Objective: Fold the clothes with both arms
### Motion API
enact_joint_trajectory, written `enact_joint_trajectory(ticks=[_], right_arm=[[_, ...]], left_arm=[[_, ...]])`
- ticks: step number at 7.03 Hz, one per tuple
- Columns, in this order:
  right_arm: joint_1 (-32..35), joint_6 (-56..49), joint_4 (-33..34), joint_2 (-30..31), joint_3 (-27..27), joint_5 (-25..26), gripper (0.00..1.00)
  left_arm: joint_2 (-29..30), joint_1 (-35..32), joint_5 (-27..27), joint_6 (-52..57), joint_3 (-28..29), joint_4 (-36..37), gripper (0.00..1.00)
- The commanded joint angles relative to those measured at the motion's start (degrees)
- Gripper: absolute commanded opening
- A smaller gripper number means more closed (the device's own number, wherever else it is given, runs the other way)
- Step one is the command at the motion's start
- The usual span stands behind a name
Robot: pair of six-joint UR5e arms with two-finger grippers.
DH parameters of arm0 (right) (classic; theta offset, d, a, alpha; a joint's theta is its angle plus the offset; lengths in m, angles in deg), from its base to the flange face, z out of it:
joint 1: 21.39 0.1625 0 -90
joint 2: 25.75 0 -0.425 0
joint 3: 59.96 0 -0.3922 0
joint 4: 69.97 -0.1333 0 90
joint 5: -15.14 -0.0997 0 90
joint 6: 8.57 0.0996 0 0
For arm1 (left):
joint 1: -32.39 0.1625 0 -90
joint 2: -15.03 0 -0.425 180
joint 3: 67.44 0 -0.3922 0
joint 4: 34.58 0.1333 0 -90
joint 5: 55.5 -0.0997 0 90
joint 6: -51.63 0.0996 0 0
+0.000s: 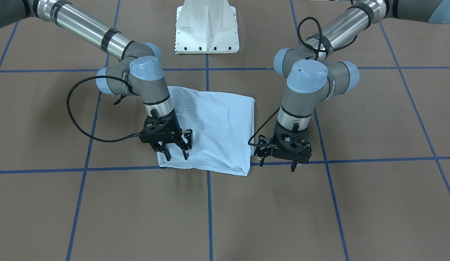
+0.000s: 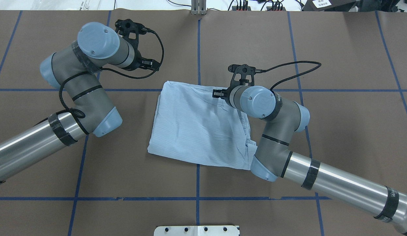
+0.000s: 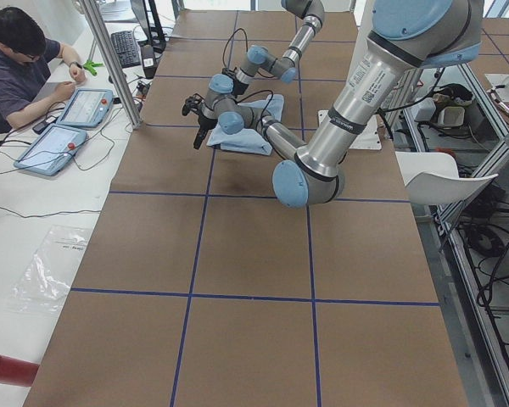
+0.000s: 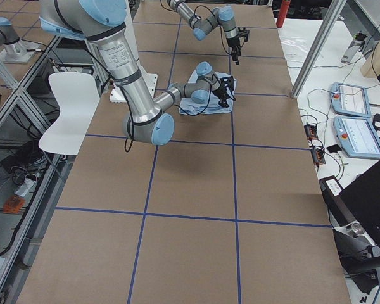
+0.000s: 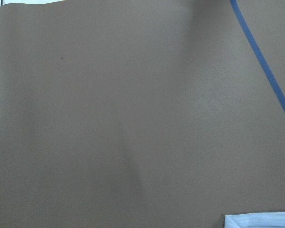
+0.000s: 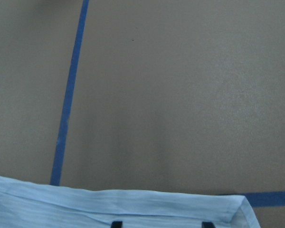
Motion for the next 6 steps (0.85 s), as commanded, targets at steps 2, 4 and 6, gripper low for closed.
enact_joint_trajectory(ticks=[2,4,6], right_arm=[[0.09,0.76,-0.11,-0.20,-0.82,-0.08,0.00],[0.61,0.76,-0.20,0.24,-0.83,0.00,0.00],[1.84,0.67,-0.37,2.34,-0.91,0.00,0.00]], left_arm=[[0.00,0.09,-0.09,-0.16,0.02,-0.01,1.00],[0.00,0.09,-0.09,-0.51,0.02,-0.01,1.00],[0.00,0.09,-0.09,-0.51,0.02,-0.01,1.00]])
